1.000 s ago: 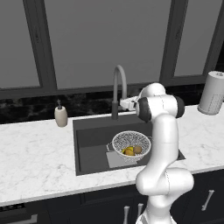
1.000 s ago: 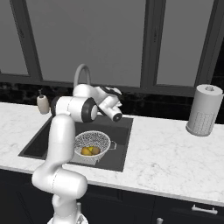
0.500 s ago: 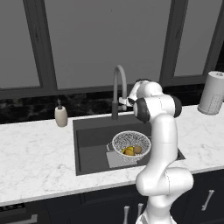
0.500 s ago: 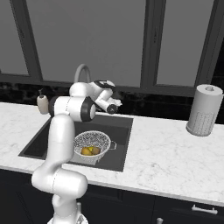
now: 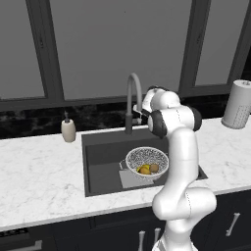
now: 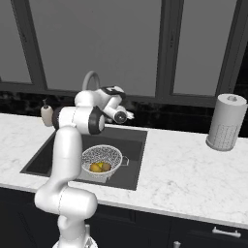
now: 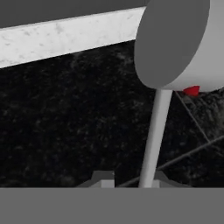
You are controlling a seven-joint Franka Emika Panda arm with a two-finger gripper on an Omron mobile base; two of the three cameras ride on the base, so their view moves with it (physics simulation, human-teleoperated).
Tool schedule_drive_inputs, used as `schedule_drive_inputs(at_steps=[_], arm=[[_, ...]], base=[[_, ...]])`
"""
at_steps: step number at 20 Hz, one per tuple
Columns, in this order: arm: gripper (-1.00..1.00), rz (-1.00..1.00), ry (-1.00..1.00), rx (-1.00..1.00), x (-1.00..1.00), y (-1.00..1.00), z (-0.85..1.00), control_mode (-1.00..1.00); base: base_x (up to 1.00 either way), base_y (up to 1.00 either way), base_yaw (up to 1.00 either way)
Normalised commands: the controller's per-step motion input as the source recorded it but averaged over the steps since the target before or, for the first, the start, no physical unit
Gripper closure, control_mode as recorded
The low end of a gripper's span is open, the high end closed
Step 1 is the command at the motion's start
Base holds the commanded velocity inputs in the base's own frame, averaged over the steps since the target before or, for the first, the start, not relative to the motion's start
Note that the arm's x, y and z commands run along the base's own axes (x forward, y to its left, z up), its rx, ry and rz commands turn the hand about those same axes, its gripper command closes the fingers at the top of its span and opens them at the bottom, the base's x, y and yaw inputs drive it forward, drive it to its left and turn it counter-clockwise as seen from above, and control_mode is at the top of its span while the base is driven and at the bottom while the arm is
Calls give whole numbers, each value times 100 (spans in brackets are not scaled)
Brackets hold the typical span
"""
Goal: Put the colander in the sink, put the pear, pear, kiwi in the colander, and turn on the sink faucet and pour water over the colander.
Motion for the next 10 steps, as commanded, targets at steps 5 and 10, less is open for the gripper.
schedule_drive_inputs(at_steps=[5,10], arm=[[100,-2,2,30,50,-100,-14,-100],[100,-3,12,28,50,-100,-10,-100]], base=[[0,0,0],[0,0,0]])
